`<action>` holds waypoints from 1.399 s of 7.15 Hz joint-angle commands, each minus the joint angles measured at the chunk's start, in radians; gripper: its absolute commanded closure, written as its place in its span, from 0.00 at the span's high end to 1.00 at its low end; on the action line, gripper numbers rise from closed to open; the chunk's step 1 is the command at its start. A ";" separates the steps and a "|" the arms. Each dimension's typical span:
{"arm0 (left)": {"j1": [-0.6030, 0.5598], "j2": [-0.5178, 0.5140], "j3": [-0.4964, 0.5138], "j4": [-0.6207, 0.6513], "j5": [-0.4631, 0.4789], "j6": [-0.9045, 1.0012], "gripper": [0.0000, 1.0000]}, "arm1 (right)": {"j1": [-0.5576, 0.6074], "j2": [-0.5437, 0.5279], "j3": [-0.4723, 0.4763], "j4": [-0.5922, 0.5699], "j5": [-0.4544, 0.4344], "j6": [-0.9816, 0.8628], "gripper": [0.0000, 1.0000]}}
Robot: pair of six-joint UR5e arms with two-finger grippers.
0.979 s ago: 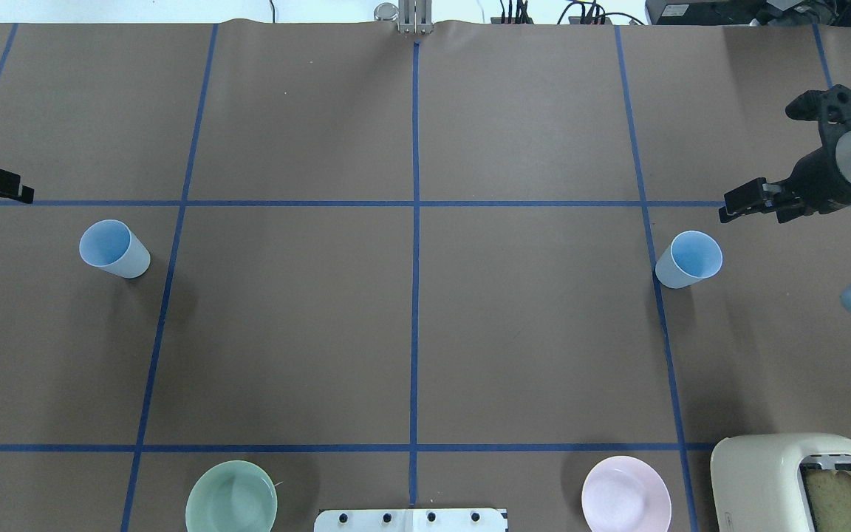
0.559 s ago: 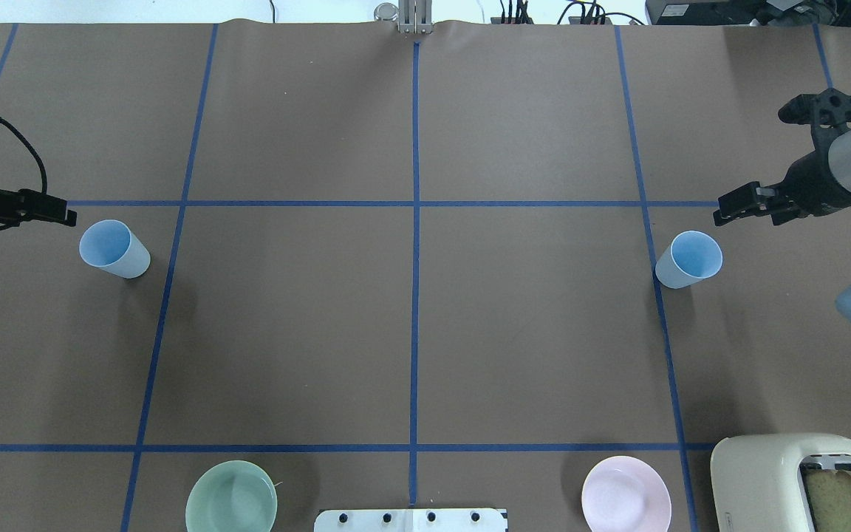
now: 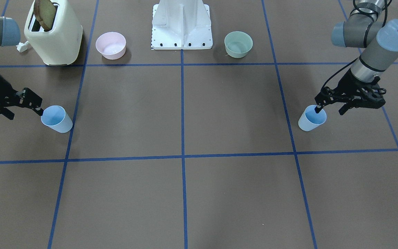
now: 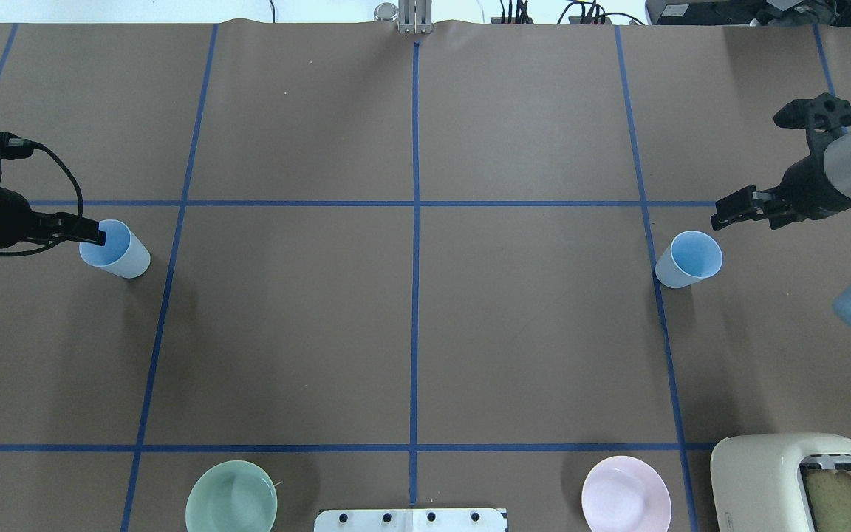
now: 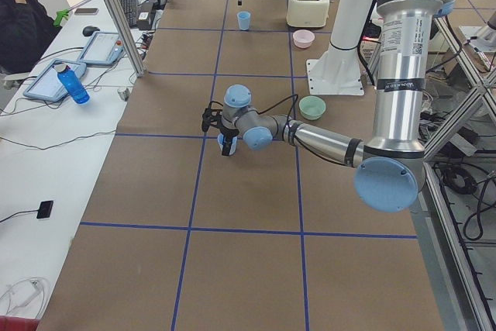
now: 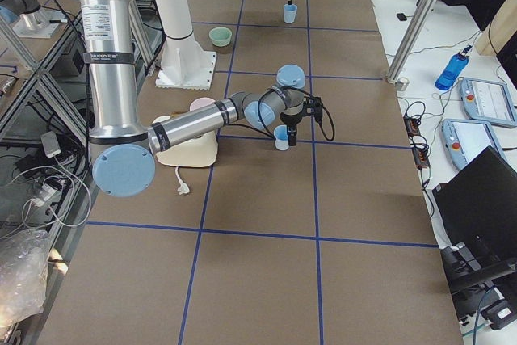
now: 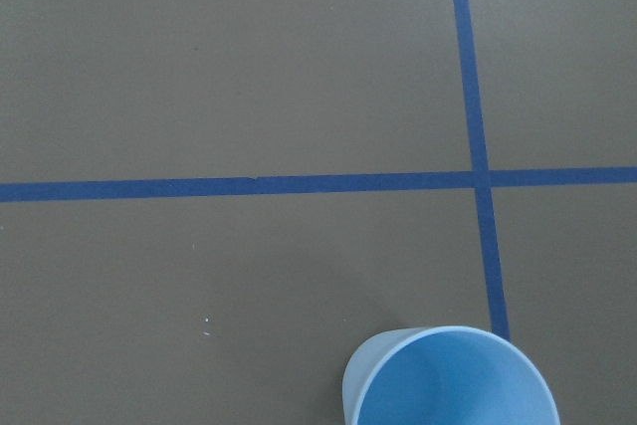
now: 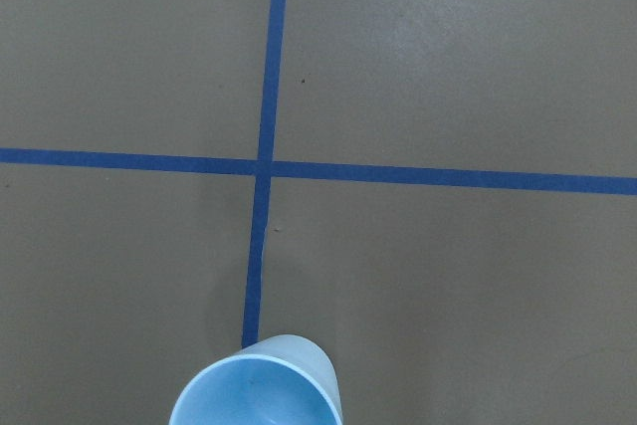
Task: Stack blue cups with both arms
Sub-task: 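Move the left gripper toward its blue cup while the right gripper approaches the other cup, then close the left gripper on its blue cup rim while the right gripper grasps its cup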
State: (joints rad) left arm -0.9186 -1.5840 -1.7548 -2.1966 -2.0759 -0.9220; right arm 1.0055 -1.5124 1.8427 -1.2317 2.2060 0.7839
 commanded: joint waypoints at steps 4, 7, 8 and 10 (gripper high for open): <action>0.009 -0.007 0.017 0.003 0.007 0.005 0.98 | -0.050 -0.002 -0.006 -0.002 -0.046 0.000 1.00; 0.009 -0.007 0.015 0.005 0.007 0.005 0.98 | -0.087 -0.020 -0.013 0.004 -0.066 0.000 1.00; 0.011 -0.007 0.018 0.005 0.007 0.005 0.97 | -0.096 -0.023 -0.014 0.006 -0.075 0.000 1.00; 0.012 -0.008 0.028 0.005 0.007 0.005 0.92 | -0.099 -0.025 -0.013 0.006 -0.074 0.000 1.00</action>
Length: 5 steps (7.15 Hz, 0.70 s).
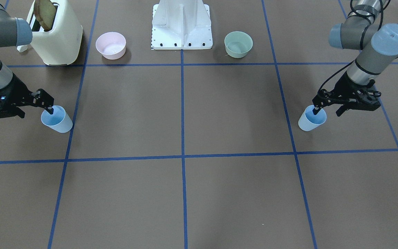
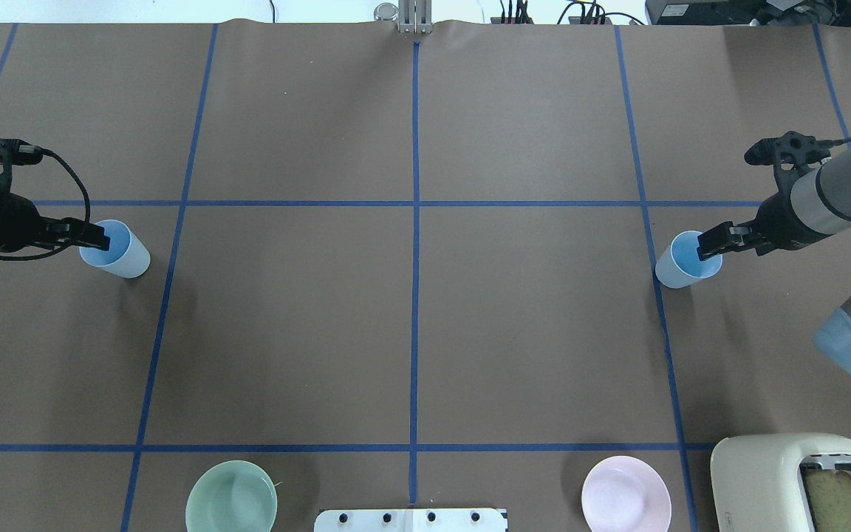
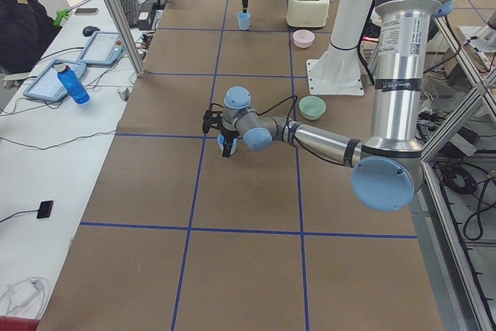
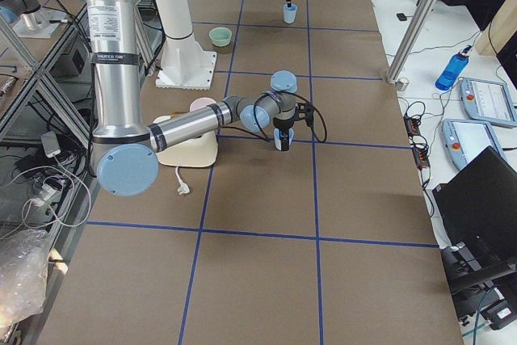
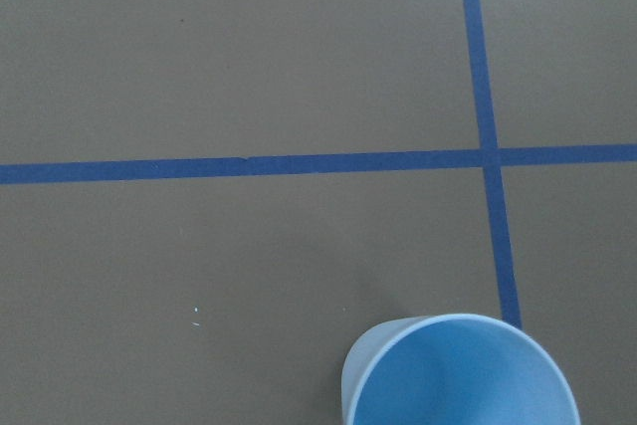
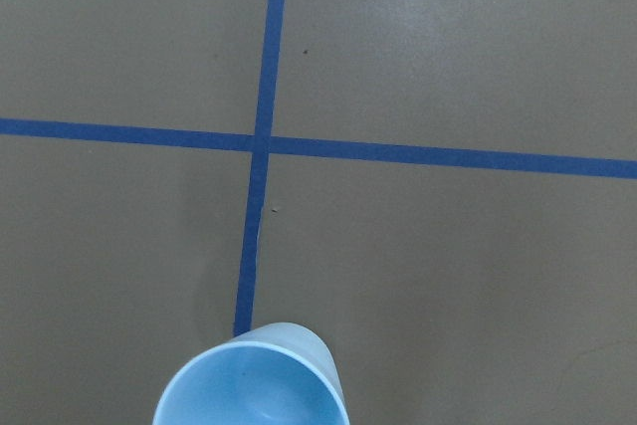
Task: Stack blue cups with both arms
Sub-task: 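Close the left gripper on its blue cup rim while the right gripper grasps its cup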
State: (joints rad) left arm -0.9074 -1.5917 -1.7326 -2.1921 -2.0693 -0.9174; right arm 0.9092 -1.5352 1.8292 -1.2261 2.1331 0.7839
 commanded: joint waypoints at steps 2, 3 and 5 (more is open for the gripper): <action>0.002 -0.007 0.008 0.002 0.000 -0.001 0.82 | -0.003 -0.005 0.001 0.002 -0.001 0.000 1.00; 0.002 -0.007 0.008 0.002 0.000 -0.003 0.76 | -0.004 -0.006 0.001 0.002 -0.001 0.000 1.00; 0.002 -0.008 0.008 0.003 0.000 -0.006 0.59 | -0.003 -0.006 0.001 0.002 -0.001 0.000 1.00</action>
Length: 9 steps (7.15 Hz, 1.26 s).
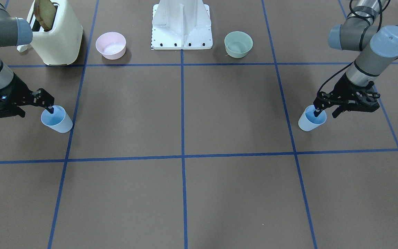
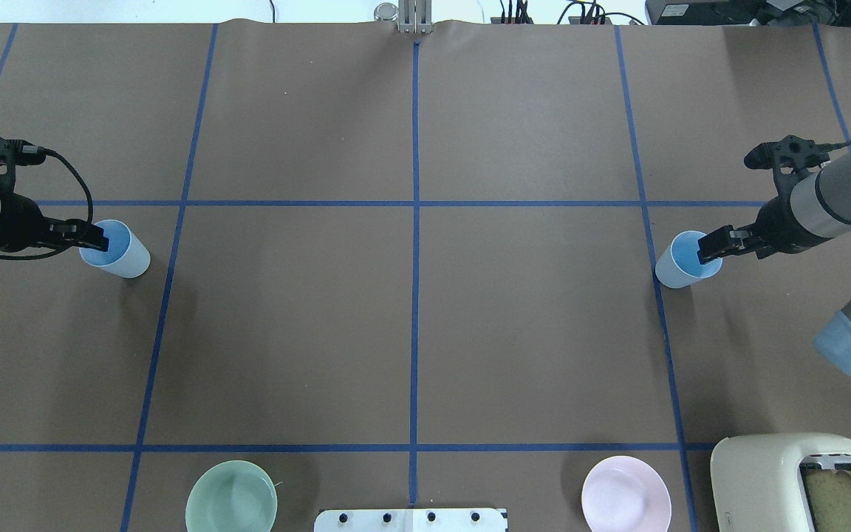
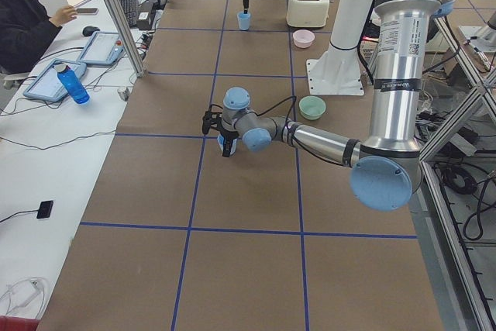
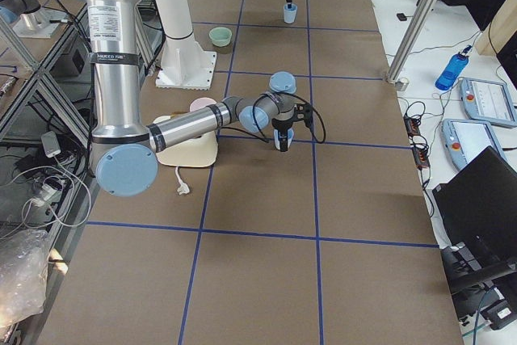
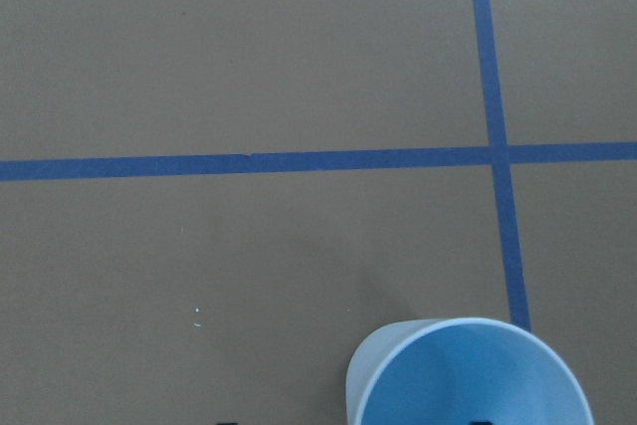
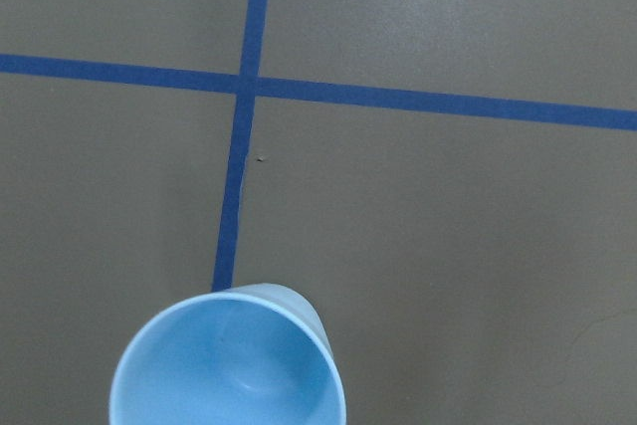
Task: Stack blue cups with both arms
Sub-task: 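Close the left gripper on its blue cup rim while the right gripper grasps its cup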
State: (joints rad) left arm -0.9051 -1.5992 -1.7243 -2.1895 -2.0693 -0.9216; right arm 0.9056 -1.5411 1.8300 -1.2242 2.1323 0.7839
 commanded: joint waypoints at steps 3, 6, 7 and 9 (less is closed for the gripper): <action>0.000 -0.015 0.008 0.004 -0.003 -0.003 0.25 | -0.001 -0.001 0.000 0.000 0.000 0.000 1.00; 0.000 -0.016 0.009 0.002 -0.008 -0.002 0.00 | -0.001 -0.001 -0.002 0.000 0.000 0.000 1.00; -0.001 -0.022 -0.003 0.007 -0.015 -0.002 0.00 | -0.002 -0.001 -0.002 0.000 -0.002 0.000 1.00; -0.001 -0.037 -0.043 0.063 -0.058 -0.003 0.00 | -0.011 0.003 -0.018 0.000 -0.009 -0.002 1.00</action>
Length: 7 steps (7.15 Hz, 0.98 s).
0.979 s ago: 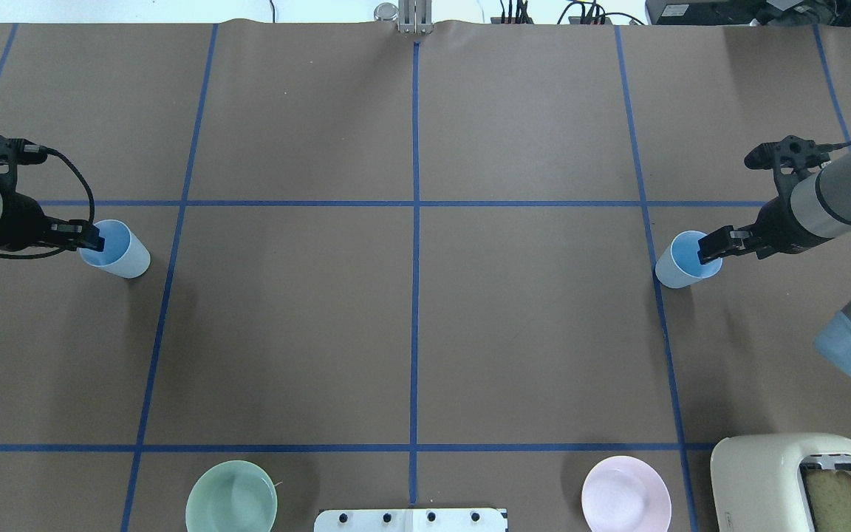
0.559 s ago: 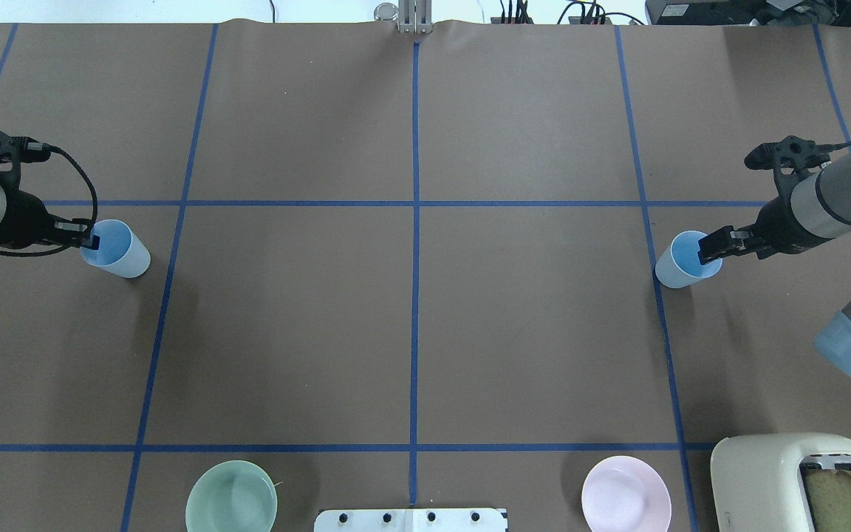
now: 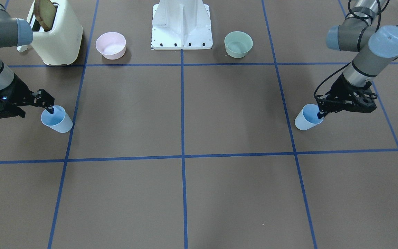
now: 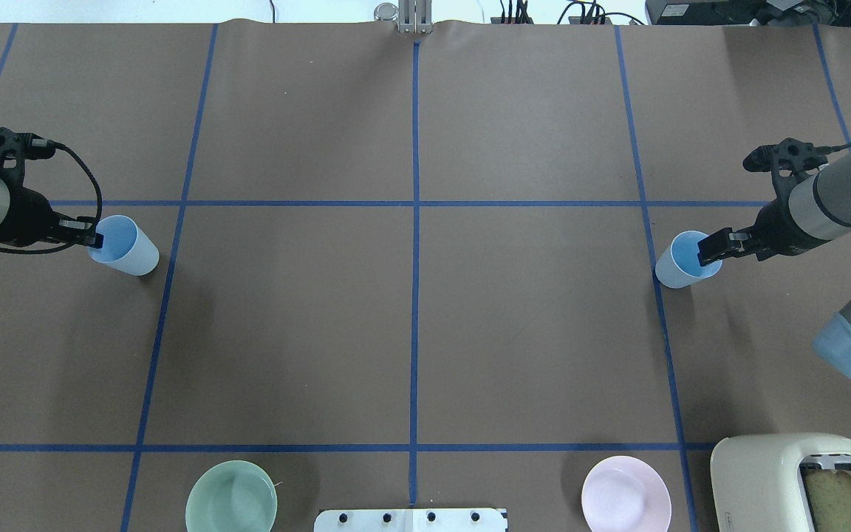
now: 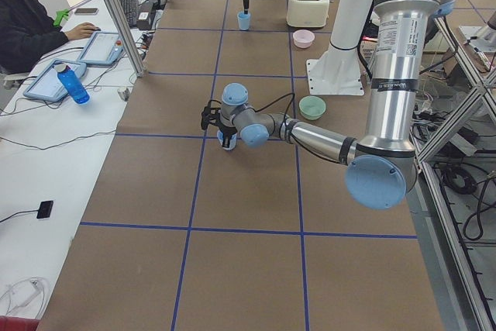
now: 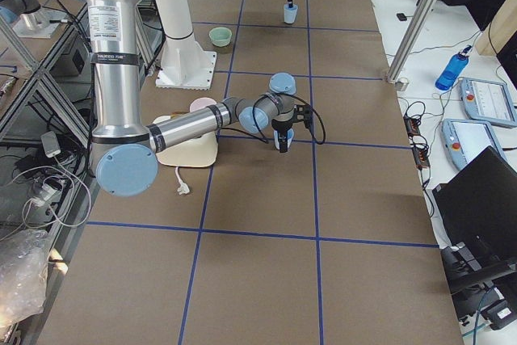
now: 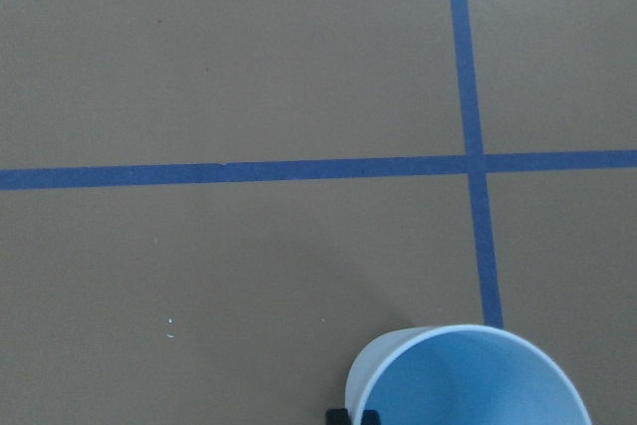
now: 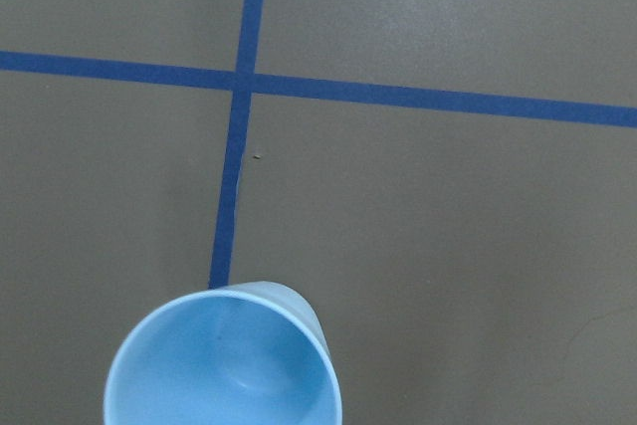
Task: Stack blue cups with both arms
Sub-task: 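Close the left gripper on its blue cup rim while the right gripper grasps its cup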
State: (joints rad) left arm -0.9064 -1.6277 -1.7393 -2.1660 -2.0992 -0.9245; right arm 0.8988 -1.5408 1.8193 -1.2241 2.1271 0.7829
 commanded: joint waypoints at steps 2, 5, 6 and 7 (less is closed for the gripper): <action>-0.003 -0.011 -0.060 0.072 -0.030 -0.001 0.00 | -0.006 0.011 -0.017 0.000 -0.004 -0.001 1.00; -0.003 -0.012 -0.066 0.075 -0.031 -0.001 0.00 | -0.009 0.016 -0.022 0.000 -0.004 0.001 0.87; -0.003 -0.012 -0.066 0.075 -0.031 -0.001 0.00 | -0.009 0.027 -0.025 -0.006 -0.001 0.001 0.59; -0.003 -0.012 -0.068 0.075 -0.031 -0.001 0.00 | -0.009 0.033 -0.028 -0.008 -0.001 0.001 0.34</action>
State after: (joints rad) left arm -0.9094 -1.6397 -1.8058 -2.0909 -2.1307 -0.9250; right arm 0.8898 -1.5160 1.7949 -1.2287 2.1250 0.7838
